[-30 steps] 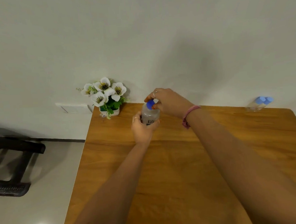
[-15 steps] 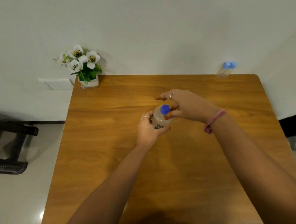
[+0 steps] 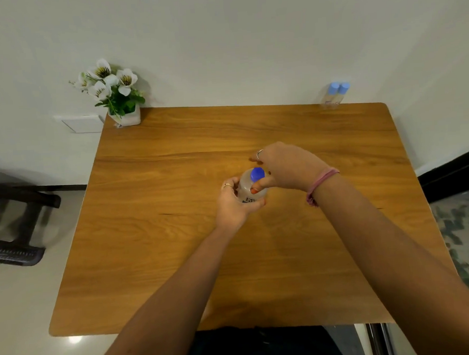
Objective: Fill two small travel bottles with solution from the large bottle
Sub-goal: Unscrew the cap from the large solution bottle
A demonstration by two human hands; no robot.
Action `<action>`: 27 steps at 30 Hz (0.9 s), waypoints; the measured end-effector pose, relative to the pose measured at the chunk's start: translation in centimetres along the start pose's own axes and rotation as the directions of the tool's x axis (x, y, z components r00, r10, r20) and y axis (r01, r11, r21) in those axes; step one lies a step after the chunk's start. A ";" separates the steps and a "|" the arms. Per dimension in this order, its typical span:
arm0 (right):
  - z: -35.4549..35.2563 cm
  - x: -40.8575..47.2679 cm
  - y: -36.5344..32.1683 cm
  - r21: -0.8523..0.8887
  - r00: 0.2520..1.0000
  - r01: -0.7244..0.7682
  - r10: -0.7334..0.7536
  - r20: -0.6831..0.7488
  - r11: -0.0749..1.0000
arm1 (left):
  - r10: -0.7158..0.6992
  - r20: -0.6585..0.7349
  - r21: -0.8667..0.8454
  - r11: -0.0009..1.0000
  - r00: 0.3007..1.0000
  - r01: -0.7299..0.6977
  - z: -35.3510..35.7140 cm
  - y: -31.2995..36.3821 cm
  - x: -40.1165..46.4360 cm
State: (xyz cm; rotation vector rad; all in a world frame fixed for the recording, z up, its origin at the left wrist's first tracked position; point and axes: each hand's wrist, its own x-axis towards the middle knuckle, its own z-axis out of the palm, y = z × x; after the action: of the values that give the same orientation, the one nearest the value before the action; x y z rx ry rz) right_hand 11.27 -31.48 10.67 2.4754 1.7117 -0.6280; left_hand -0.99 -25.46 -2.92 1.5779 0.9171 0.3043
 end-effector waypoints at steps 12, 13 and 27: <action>1.1 -1.0 0.7 0.012 0.997 0.066 -0.066 -0.039 0.998 | 0.014 -0.003 -0.023 1.000 1.000 -0.014 2.0 -0.5 -1.1; 1.3 -1.0 0.8 0.015 0.997 0.055 -0.054 -0.054 0.998 | 0.012 -0.002 -0.029 1.000 1.000 -0.012 2.1 -0.6 -1.1; 1.5 -1.0 1.1 -0.055 0.994 0.107 -0.107 0.003 0.993 | 0.036 0.017 -0.014 0.999 0.999 -0.036 2.2 -0.7 -1.1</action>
State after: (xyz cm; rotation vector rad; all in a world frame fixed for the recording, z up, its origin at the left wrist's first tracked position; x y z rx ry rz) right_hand 11.51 -33.19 9.42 2.3605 1.8459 -0.5812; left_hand -0.52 -27.87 -3.73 1.5836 0.8728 0.3209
